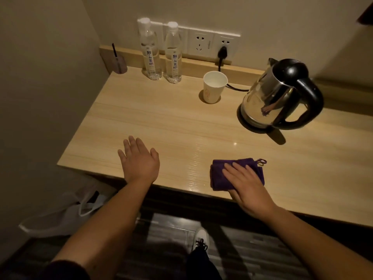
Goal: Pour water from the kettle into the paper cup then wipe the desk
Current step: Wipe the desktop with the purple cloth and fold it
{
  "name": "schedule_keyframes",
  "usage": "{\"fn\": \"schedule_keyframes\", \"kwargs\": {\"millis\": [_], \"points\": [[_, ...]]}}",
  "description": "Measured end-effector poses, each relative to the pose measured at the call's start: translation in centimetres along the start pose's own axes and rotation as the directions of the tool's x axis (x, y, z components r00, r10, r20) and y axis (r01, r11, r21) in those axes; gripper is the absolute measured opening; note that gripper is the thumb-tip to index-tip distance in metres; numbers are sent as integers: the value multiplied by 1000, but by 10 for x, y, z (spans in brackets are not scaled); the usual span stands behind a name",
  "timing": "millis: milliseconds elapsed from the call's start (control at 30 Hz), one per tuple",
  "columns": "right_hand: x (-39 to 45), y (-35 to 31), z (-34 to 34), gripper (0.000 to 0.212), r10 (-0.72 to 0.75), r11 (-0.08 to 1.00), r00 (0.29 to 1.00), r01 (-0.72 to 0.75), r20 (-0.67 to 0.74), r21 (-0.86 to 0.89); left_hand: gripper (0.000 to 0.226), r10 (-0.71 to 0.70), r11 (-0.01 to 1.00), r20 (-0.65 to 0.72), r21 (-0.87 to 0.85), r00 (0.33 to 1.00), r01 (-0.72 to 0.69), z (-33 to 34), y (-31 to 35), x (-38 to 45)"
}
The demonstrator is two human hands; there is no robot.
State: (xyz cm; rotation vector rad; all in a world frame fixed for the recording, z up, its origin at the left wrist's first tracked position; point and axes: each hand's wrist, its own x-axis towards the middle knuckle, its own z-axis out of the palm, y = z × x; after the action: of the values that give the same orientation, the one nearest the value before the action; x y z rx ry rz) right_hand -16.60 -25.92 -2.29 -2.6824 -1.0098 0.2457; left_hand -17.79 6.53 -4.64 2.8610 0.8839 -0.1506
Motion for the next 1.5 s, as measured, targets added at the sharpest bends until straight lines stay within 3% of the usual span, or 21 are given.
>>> {"fn": "schedule_keyframes", "kwargs": {"millis": [333,433,533,600,700,767,867,933,1067,1233,1333,1500], "points": [[-54,-33,10,61,87,996,995,-86,-40,18,68,16,999,16,-30,1000,-16,1,-3,0],[-63,-40,7,54,149,979,988,-143,-33,145,70,29,999,48,-46,998,-27,-1,-6,1],[-66,-49,-13,47,197,910,978,-211,74,358,70,55,996,110,-69,992,-48,-5,-10,4],[-62,-54,-31,41,182,764,959,-277,218,583,67,79,993,156,-94,985,-65,-11,-15,7],[-45,-62,-61,27,121,323,856,-513,503,795,61,124,981,208,-174,970,-88,-28,-24,8],[-29,-64,-74,32,45,91,818,-575,573,813,57,149,964,226,-251,963,-90,-45,-23,4],[5,-67,-92,38,-37,21,795,-605,606,796,53,240,874,229,-474,943,-107,-79,-11,-6],[31,-67,-107,34,-88,94,793,-596,603,798,53,340,794,238,-592,910,-142,-108,0,-9],[77,-72,-140,17,-179,376,801,-481,571,792,59,525,697,283,-684,803,-215,-164,18,-13],[115,-82,-168,21,-261,696,824,-200,502,690,75,630,701,345,-637,696,-320,-206,27,-16],[127,-92,-175,27,-232,790,848,-121,477,601,74,662,720,335,-533,671,-445,-218,23,-14],[134,-109,-173,28,-189,860,883,-62,429,506,59,730,683,313,-342,608,-645,-230,7,-11]]}}
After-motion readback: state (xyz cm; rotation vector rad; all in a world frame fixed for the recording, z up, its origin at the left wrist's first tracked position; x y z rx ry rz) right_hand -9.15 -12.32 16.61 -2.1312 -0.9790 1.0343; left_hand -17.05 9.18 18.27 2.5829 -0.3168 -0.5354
